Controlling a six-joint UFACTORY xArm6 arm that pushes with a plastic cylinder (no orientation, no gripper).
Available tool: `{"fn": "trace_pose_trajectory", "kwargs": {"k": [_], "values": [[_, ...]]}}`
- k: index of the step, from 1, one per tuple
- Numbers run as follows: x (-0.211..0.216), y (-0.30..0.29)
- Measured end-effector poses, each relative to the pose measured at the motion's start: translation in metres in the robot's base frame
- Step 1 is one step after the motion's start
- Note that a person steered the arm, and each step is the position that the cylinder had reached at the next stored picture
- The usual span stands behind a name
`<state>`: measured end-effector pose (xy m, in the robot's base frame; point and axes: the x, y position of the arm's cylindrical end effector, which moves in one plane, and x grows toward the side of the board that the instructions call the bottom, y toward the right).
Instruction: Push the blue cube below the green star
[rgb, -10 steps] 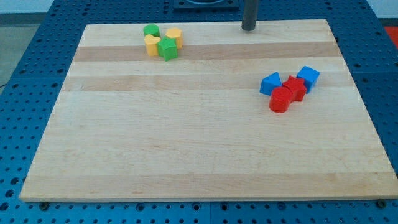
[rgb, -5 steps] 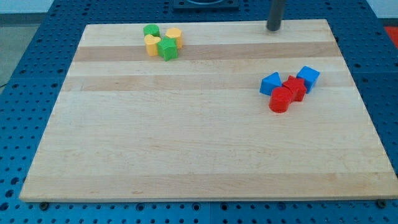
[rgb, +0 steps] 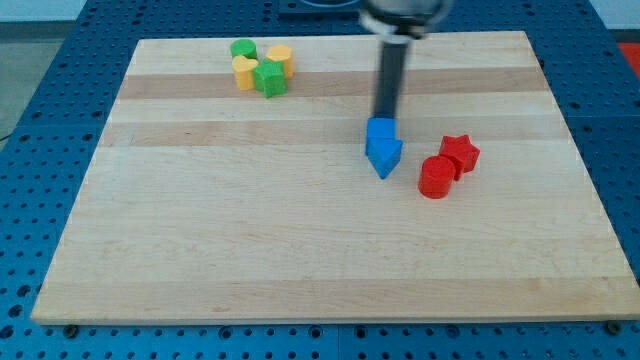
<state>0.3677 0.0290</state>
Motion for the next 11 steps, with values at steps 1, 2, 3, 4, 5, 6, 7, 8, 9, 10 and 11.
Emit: {"fn": "trace_pose_trajectory", "kwargs": {"k": [1,2,3,4,5,6,7,8,9,10,11], "values": [[-0.004,0.03],[0.027,0.112],[0.051,0.092],[0.048,0.009],[0.026,-0.062],[0.027,-0.012],[0.019,0.02],[-0.018,-0.022],[-0.007,-0.069],[0.04,-0.002],[0.043,-0.039]]}}
